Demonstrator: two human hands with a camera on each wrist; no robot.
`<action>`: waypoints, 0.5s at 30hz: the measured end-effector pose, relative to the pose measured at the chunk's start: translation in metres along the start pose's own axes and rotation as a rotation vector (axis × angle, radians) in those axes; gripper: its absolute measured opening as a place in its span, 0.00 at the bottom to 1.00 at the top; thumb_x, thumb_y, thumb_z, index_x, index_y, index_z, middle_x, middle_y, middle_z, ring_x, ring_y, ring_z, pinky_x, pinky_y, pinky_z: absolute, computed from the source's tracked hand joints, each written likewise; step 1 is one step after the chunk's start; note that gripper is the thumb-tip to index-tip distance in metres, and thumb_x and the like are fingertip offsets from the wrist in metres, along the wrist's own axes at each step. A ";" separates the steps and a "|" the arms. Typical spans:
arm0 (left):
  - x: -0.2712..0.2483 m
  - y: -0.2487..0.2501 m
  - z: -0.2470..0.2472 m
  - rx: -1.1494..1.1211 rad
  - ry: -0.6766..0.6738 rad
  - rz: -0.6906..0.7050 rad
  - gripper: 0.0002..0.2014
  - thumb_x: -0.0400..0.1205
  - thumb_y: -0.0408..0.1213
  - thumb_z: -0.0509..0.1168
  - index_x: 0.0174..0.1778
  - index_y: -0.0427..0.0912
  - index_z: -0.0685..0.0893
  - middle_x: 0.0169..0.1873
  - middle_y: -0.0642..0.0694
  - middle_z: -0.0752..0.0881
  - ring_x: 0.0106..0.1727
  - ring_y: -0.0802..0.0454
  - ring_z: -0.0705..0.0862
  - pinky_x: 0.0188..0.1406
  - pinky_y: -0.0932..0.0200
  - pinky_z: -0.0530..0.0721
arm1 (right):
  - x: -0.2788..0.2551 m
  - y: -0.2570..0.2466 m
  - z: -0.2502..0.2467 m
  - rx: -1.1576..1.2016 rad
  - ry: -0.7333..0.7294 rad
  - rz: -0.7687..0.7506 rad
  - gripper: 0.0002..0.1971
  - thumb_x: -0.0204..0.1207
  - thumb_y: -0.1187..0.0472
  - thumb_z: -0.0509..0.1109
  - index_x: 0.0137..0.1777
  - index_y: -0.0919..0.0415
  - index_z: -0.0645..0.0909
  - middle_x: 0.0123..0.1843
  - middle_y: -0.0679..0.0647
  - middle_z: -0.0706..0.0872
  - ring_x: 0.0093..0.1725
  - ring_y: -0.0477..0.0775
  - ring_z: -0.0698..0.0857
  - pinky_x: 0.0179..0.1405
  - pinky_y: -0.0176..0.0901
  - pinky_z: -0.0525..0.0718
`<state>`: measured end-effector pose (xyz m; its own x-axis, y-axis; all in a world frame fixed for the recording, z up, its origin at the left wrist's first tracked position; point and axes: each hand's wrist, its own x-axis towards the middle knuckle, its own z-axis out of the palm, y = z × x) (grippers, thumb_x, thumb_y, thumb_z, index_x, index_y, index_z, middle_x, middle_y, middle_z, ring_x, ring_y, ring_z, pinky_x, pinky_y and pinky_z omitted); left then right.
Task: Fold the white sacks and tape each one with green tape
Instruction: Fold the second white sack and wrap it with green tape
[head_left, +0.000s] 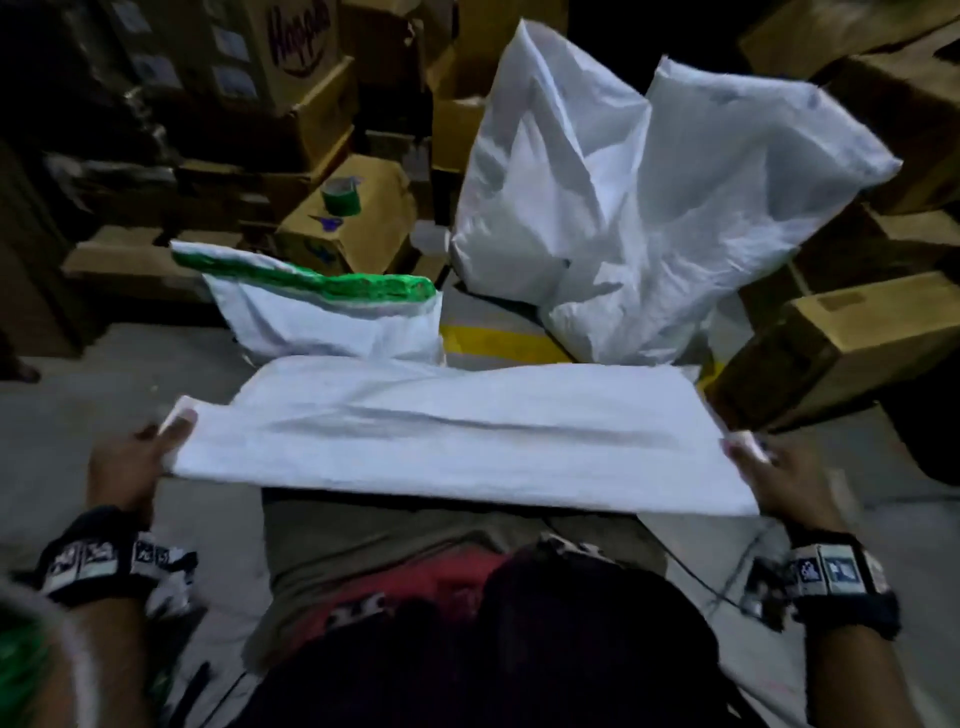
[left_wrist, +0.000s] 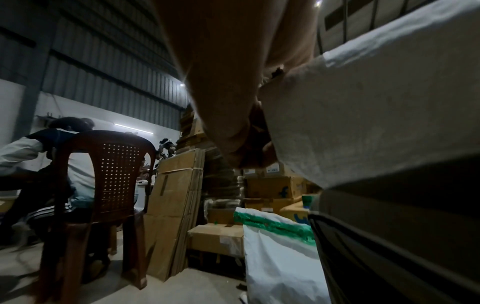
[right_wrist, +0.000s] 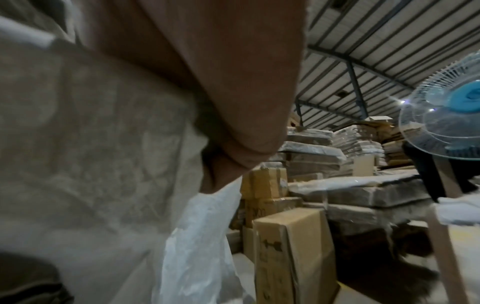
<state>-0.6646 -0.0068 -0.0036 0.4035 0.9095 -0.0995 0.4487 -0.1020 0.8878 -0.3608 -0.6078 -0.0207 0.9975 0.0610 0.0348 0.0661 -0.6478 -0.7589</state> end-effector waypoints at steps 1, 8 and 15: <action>-0.007 -0.006 0.001 0.025 -0.014 -0.008 0.20 0.83 0.46 0.72 0.62 0.31 0.86 0.47 0.38 0.85 0.49 0.46 0.81 0.43 0.58 0.81 | -0.006 0.011 0.007 -0.025 -0.006 0.013 0.14 0.80 0.49 0.74 0.34 0.53 0.85 0.32 0.56 0.86 0.36 0.58 0.85 0.41 0.51 0.81; 0.000 -0.050 0.005 0.160 -0.066 -0.033 0.20 0.78 0.43 0.77 0.38 0.26 0.83 0.31 0.36 0.79 0.37 0.45 0.77 0.35 0.50 0.71 | -0.031 0.031 0.023 0.046 0.012 0.200 0.15 0.82 0.52 0.71 0.38 0.62 0.84 0.39 0.63 0.86 0.45 0.62 0.83 0.47 0.51 0.75; 0.002 -0.060 0.002 0.030 -0.070 -0.215 0.15 0.74 0.38 0.81 0.45 0.32 0.84 0.24 0.48 0.87 0.21 0.53 0.85 0.21 0.59 0.83 | -0.048 0.060 0.047 0.034 0.004 0.324 0.16 0.75 0.53 0.78 0.48 0.69 0.86 0.48 0.68 0.88 0.48 0.66 0.83 0.47 0.47 0.72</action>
<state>-0.6891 -0.0002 -0.0578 0.3501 0.8813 -0.3174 0.5538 0.0786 0.8290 -0.4055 -0.6138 -0.0980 0.9666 -0.1470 -0.2099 -0.2557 -0.6071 -0.7523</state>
